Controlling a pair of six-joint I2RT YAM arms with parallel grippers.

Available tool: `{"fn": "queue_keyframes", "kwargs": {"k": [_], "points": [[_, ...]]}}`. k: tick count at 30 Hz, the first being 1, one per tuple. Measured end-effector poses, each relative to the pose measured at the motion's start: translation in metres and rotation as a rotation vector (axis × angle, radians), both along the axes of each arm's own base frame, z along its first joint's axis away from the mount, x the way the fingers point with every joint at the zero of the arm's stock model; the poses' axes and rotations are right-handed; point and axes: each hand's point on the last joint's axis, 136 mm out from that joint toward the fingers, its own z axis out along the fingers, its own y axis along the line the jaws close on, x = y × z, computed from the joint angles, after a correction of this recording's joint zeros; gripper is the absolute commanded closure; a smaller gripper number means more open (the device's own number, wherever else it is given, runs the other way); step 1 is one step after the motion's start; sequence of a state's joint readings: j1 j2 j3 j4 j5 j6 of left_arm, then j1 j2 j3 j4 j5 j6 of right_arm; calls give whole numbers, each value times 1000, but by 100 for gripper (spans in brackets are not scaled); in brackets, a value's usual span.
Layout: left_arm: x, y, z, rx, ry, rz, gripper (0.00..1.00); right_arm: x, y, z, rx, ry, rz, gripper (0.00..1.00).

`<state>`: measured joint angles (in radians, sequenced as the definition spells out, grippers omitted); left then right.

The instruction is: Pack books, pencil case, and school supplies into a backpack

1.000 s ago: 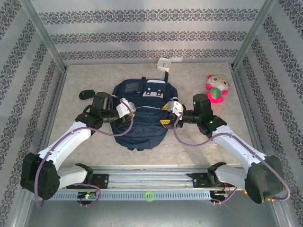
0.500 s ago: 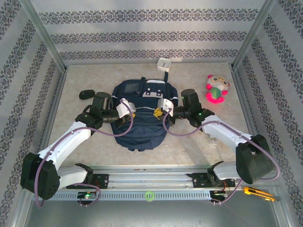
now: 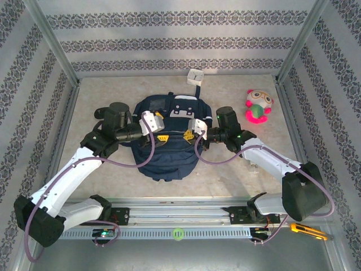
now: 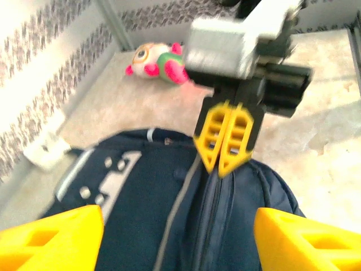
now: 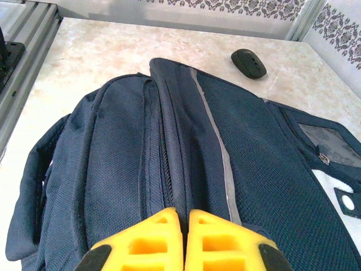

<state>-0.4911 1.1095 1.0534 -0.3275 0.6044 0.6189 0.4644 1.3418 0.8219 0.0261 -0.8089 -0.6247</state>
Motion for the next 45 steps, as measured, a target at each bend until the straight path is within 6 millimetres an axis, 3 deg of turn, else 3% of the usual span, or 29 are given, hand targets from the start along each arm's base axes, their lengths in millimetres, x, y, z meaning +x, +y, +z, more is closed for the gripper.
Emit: {"fn": "queue_keyframes", "kwargs": {"k": [3, 10, 14, 15, 16, 18, 20, 21, 25, 27, 32, 36, 41, 45], "points": [[-1, -17, -3, 80, -27, -56, 29, -2, 2, -1, -2, -1, 7, 100], [23, -33, -68, 265, 91, -82, 33, -4, 5, -2, -6, 0, 12, 100], [28, -35, -93, 322, 134, -95, 35, -4, 5, -2, -5, 0, 12, 100], [30, -36, -97, 332, 144, -97, 39, -4, 5, -2, -5, 0, 13, 100], [32, -37, -101, 342, 154, -97, 50, -4, 5, -2, -5, 0, 13, 100], [33, -38, -108, 361, 177, -107, 83, -4, 5, -2, -7, 0, 13, 100], [29, -38, -114, 378, 205, -121, 99, -3, 5, -3, -11, 1, 9, 100], [27, -38, -116, 382, 216, -130, 100, -4, 5, -4, -13, 6, 9, 100], [24, -35, -115, 333, 251, -156, 100, -1, 2, 1, 18, 29, 7, 68], [22, -29, -118, 294, 265, -164, 100, 4, -7, 9, 61, 57, -6, 58], [13, -15, -120, 204, 240, -151, 100, 36, -55, 20, 143, 150, -141, 53], [12, -12, -114, 159, 220, -149, 100, 57, -86, 7, 149, 231, -256, 50], [12, -13, -112, 147, 218, -152, 100, 56, -74, -24, 105, 337, -215, 49], [12, -13, -112, 145, 218, -154, 100, 51, -53, -27, 83, 349, -117, 49]]}}
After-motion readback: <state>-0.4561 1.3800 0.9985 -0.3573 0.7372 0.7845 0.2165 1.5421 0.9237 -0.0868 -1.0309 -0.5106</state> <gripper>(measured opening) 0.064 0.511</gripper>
